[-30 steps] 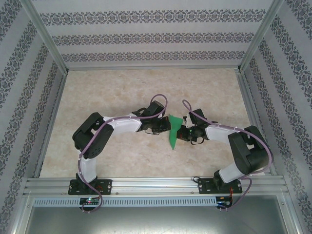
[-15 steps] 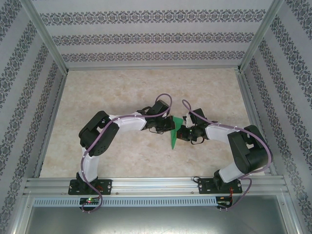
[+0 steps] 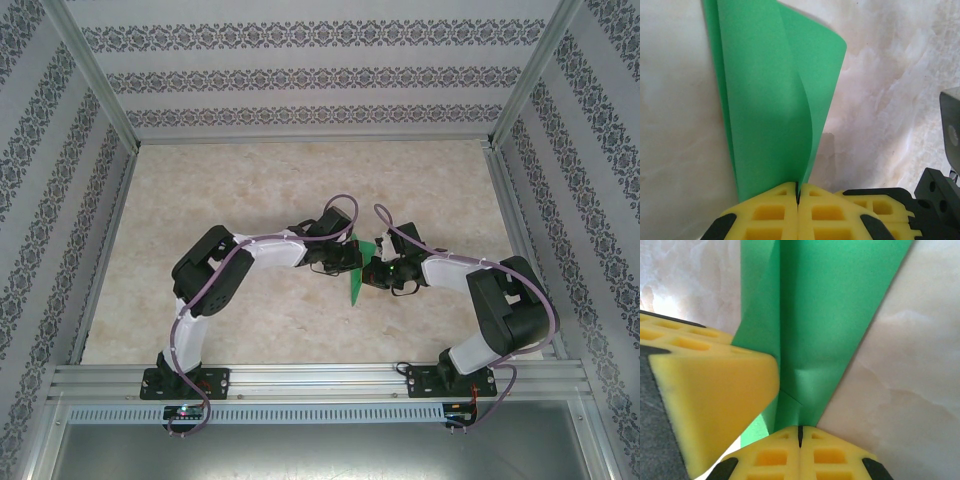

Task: Fold a paper plane with a square sheet of paper (pick it up from the middle)
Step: Fold the wing for the fifth time at the center of the table.

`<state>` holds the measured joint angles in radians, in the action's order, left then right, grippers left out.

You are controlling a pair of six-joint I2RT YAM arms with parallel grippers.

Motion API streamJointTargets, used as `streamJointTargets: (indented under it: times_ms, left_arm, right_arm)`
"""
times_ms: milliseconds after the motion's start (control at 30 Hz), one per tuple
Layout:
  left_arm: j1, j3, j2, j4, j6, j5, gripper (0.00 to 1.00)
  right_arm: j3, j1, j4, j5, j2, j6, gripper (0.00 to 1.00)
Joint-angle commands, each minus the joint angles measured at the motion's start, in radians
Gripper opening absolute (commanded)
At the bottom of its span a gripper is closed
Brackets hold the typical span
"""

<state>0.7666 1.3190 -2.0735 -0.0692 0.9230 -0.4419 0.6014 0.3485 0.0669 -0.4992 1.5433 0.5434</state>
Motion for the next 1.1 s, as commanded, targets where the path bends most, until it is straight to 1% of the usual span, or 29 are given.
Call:
streamJointTargets:
  times_ms: [0,467,900,1067]
  left_arm:
    - [0.015,0.032,-0.021,-0.03,-0.021,-0.01,0.07]
    - [0.016,0.064,-0.064,-0.05,-0.032,0.014,0.07]
    - [0.023,0.086,-0.099,-0.049,-0.039,-0.013,0.07]
    - [0.025,0.086,-0.114,-0.063,-0.056,-0.015,0.07]
  right_arm:
    - [-0.025,-0.007,-0.044,0.018,0.024,-0.005,0.0]
    - [-0.049,-0.025,-0.094,-0.018,0.019,0.01,0.0]
    - [-0.072,-0.052,-0.152,-0.07,0.013,0.033,0.0]
    - [-0.078,-0.067,-0.16,-0.084,-0.015,0.047,0.0]
